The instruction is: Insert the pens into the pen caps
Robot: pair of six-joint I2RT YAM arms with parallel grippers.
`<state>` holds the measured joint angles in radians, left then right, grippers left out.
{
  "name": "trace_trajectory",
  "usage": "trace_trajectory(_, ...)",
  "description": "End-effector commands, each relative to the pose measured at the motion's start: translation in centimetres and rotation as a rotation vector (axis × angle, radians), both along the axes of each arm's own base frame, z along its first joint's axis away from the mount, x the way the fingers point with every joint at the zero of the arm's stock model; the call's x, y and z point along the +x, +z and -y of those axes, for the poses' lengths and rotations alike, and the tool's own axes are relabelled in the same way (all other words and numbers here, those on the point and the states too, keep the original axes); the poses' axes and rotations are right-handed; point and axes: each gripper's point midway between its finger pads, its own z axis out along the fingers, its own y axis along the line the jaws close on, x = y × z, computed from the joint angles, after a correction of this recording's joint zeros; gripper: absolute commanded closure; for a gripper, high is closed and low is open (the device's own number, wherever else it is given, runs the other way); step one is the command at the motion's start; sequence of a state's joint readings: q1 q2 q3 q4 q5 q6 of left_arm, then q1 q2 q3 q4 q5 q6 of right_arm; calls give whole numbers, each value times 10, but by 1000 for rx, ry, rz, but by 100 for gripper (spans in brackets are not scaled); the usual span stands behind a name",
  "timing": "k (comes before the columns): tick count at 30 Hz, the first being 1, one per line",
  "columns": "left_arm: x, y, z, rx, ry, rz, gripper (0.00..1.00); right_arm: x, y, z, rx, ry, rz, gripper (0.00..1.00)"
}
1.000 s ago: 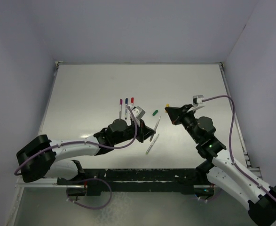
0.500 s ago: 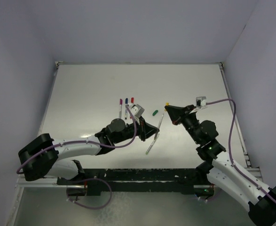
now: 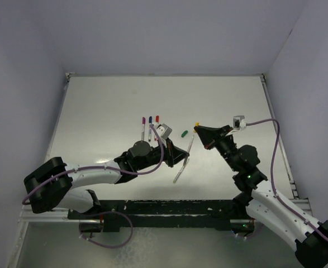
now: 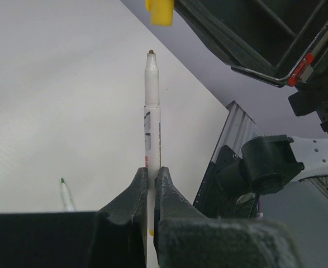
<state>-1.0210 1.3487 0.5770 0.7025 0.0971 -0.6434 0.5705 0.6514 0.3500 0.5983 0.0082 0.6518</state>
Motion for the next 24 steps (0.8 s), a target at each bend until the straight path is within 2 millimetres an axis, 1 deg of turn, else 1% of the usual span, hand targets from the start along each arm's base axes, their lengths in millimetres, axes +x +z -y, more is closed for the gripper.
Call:
trace_trajectory(1,6,23,4,-75,14,33,100,-6,19,-7,60,47,60,100)
trace_trajectory(8,6,26,3,-82,15,41,100,-7,19,-6,60,47,65,100)
trace_trajectory(19,5,32,-1,-96,21,58,100,-6,14,-4,48,35,58,100)
trace_trajectory(24,4,32,-1,-98,21,60,100,-6,13,-4,44,36,57,100)
